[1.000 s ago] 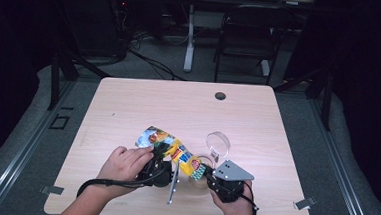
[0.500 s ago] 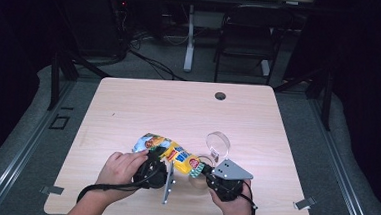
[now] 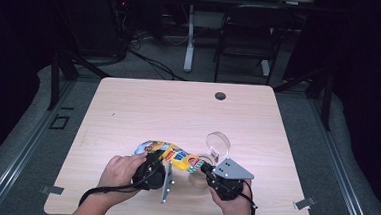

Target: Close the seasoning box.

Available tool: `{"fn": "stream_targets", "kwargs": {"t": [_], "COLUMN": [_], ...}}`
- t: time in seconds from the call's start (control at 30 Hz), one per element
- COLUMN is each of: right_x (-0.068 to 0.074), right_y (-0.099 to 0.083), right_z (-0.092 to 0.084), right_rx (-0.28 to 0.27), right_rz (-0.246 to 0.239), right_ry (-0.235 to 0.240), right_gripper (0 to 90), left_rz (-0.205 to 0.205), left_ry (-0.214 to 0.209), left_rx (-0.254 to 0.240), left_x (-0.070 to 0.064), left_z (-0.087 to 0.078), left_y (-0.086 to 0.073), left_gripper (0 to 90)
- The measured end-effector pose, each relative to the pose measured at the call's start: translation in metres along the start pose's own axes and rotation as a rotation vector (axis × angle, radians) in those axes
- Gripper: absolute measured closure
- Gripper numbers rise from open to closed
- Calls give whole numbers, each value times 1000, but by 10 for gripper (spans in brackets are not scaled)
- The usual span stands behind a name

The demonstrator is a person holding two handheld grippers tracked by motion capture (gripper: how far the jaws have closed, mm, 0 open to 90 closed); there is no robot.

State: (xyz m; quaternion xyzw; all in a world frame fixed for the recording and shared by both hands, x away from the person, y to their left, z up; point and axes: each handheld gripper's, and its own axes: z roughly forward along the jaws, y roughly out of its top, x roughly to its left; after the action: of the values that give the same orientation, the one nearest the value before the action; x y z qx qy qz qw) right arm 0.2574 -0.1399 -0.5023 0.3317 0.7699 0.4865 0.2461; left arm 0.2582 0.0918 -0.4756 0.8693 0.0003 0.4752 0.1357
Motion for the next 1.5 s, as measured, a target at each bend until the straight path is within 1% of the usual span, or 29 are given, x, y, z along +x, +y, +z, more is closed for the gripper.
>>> {"fn": "stream_targets", "kwargs": {"t": [0.1, 0.27, 0.37, 0.4, 0.47, 0.73, 0.8, 0.9, 0.93, 1.03, 1.07, 1.1, 1.13, 1.43, 1.5], "right_x": [0, 0, 0, 0, -1, -1, -1, -2, -2, -1, -1, -1, -1, -1, -1], "right_y": [1, 1, 2, 2, 2, 4, 5, 5, 5, 6, 6, 6, 7, 9, 10], "right_z": [0, 0, 0, 0, 0, 0, -1, -1, -1, 0, 0, 0, 0, 1, 1], "right_rx": [-1, -11, -15, -15, -16, -27, -26, -39, -39, -39, -40, -40, -43, -52, -54], "right_rz": [-1, 1, 1, 2, 3, 1, -1, 5, 6, 1, 1, 0, 2, -4, -5], "right_ry": [-1, 0, -1, -3, -2, 2, 4, 4, 5, 2, 3, 4, 4, 7, 8], "right_gripper": [884, 884, 885, 884, 885, 886, 887, 891, 892, 892, 893, 893, 893, 896, 897], "left_rz": [-11, -45, -49, -56, -55, -105, -108, -132, -134, -167, -171, -194, -205, -263, -288], "left_ry": [-3, -19, -28, -31, -28, -45, -49, -55, -57, -64, -67, -72, -77, -107, -120], "left_rx": [-6, -13, -19, -20, -20, -42, -35, -46, -47, -63, -61, -76, -79, -100, -109], "left_x": [-2, -4, -6, -7, -7, -8, -9, -10, -10, -11, -10, -12, -12, -12, -13], "left_z": [1, 3, 4, 5, 5, 7, 7, 9, 9, 11, 11, 12, 12, 16, 17], "left_y": [-1, -4, -5, -5, -5, -10, -11, -13, -13, -16, -17, -18, -19, -26, -28], "left_gripper": [863, 863, 863, 863, 863, 863, 863, 862, 863, 863, 862, 862, 862, 863, 863]}}
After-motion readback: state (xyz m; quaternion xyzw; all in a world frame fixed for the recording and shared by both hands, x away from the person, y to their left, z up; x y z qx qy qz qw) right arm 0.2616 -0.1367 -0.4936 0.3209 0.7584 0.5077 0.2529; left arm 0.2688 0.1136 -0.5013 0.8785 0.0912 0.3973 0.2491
